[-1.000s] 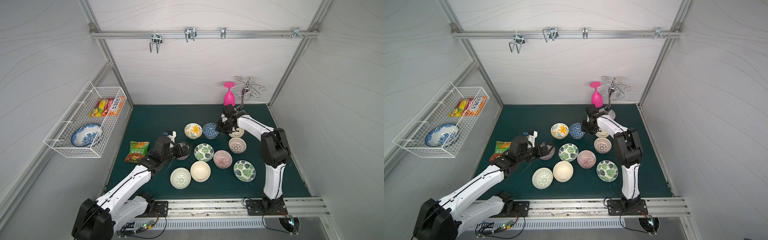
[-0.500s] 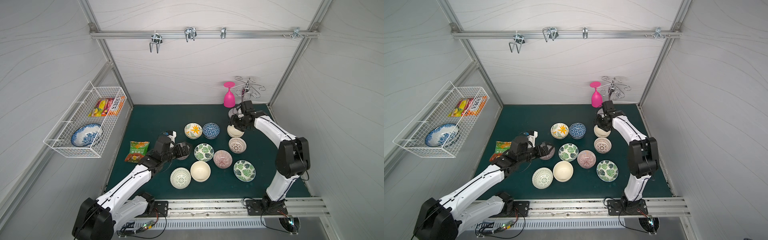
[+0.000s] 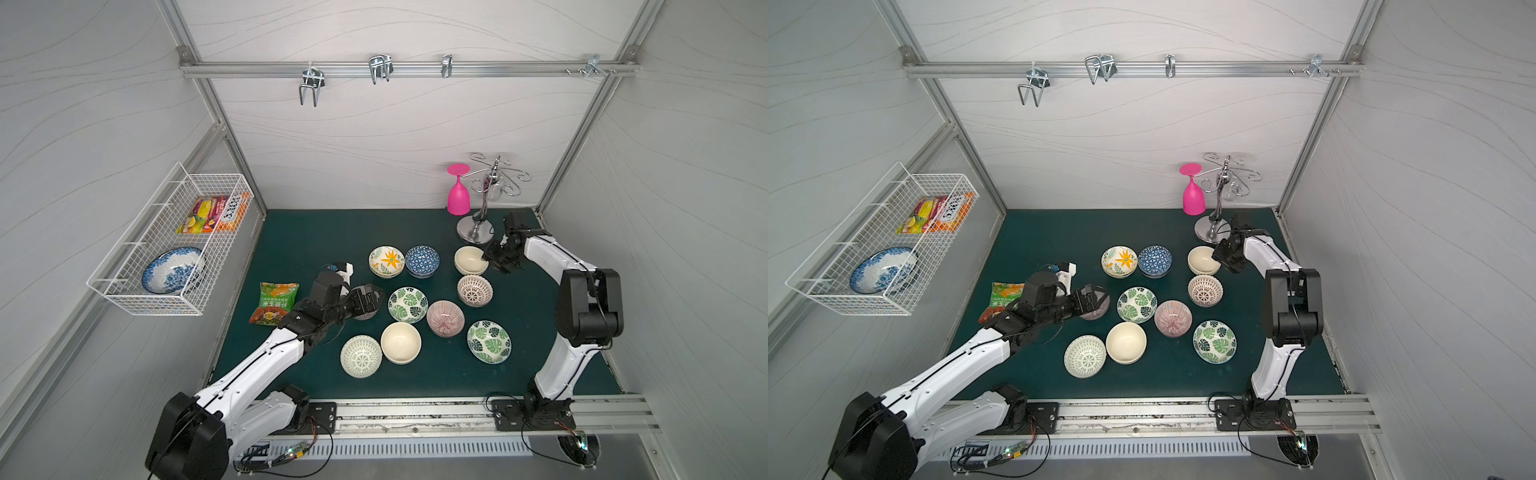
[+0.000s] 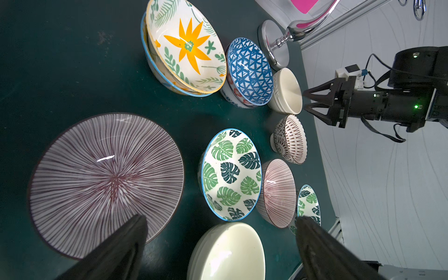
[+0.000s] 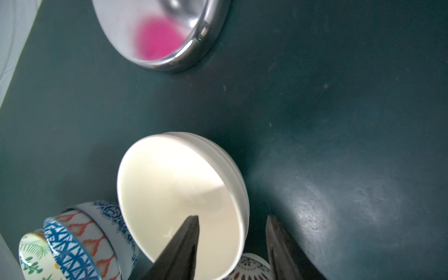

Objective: Stack the bowls
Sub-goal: Move the bowl to the center of the board.

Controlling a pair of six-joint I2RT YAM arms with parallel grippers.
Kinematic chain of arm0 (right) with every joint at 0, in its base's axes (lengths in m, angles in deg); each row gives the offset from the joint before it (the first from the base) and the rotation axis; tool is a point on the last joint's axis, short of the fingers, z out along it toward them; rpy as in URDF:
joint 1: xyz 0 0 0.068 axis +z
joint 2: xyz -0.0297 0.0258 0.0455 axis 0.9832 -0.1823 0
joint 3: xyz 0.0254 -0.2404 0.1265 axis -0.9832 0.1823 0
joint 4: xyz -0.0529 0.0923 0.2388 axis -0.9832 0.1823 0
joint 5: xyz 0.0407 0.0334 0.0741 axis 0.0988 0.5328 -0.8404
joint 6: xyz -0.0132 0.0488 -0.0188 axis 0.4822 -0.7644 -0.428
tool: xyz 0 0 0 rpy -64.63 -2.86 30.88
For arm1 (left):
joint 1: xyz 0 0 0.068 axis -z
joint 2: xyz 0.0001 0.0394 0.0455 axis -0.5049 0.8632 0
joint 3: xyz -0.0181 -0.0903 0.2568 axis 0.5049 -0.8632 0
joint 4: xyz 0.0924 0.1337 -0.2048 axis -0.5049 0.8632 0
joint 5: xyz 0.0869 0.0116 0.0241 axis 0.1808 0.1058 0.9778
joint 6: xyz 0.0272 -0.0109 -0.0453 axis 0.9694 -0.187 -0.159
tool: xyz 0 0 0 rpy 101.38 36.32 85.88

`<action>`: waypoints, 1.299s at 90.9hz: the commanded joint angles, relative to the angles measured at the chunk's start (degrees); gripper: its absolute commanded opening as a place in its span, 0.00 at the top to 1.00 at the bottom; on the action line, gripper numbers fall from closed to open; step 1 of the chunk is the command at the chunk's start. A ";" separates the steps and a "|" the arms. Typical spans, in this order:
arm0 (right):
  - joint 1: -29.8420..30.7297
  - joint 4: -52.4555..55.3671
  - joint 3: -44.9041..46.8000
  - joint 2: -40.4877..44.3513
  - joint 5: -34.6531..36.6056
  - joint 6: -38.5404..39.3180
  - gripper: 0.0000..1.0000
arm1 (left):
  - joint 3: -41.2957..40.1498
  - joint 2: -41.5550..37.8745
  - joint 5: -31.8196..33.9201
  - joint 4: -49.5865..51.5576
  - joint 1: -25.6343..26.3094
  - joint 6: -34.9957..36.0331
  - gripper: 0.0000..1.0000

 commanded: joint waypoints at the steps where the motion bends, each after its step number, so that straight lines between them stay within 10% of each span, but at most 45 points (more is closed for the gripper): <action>1: -0.33 1.77 -0.58 -1.63 0.84 0.51 0.55 | 1.78 -0.07 -0.30 -1.45 -0.32 0.04 0.00; 60: 2.56 4.77 -3.63 -2.71 4.23 2.53 0.98 | 1.49 -0.69 0.28 -1.22 -0.32 -0.22 0.00; 118: 8.99 7.87 -8.45 -4.83 6.36 4.23 1.00 | 1.34 -0.96 0.63 -1.16 -0.33 -0.48 0.00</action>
